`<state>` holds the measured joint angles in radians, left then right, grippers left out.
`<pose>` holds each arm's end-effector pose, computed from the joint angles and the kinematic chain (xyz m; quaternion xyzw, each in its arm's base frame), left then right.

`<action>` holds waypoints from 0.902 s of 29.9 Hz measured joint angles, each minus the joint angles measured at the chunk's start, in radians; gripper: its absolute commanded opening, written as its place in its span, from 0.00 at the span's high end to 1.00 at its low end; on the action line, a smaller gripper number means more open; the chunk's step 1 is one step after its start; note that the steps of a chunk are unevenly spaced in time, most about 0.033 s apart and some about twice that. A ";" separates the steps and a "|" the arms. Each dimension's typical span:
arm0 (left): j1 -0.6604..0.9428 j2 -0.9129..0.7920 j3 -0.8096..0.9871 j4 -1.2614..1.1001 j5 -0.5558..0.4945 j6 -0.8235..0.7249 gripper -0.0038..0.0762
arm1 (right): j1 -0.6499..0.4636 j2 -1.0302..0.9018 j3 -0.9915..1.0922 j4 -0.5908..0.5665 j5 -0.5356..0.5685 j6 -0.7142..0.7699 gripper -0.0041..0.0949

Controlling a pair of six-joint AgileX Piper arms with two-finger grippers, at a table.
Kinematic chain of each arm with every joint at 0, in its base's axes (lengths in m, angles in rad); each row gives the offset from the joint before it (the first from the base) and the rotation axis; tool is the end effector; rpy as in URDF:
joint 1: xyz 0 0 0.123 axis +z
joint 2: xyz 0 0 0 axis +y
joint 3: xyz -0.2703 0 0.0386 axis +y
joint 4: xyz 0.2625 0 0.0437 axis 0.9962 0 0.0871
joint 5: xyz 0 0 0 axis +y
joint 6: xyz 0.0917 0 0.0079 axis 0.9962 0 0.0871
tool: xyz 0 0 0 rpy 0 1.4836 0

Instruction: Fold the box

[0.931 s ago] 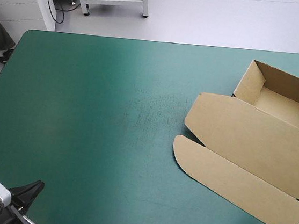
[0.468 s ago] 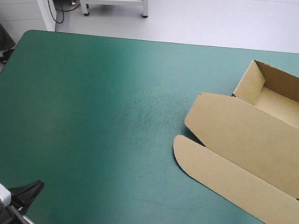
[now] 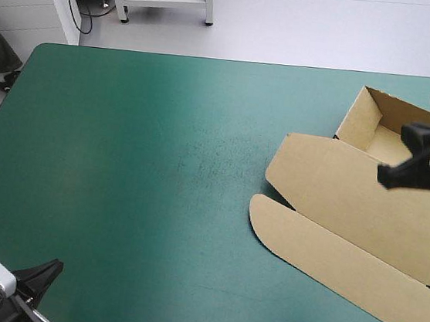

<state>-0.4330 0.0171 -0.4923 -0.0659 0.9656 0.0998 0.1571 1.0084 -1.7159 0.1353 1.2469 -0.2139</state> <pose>0.0236 -0.0164 0.2891 0.2189 0.8047 -0.1238 0.5378 0.1382 0.0338 0.5363 -0.1715 0.8283 0.0507 0.5310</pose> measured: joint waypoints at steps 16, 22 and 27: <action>0.000 0.000 0.001 0.000 0.000 0.000 0.96 | 0.020 -0.740 0.908 -0.060 -0.202 -0.003 0.97; 0.000 0.000 0.001 0.000 0.000 0.000 0.96 | 0.020 -0.922 1.135 -0.048 -0.226 -0.003 0.97; 0.000 0.000 0.001 -0.001 0.000 0.000 0.96 | 0.020 -1.008 1.212 -0.019 -0.232 -0.002 0.97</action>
<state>-0.4330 0.0171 -0.4912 -0.0665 0.9656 0.0998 0.1770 0.0006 -0.5038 0.1162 1.0145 -0.2162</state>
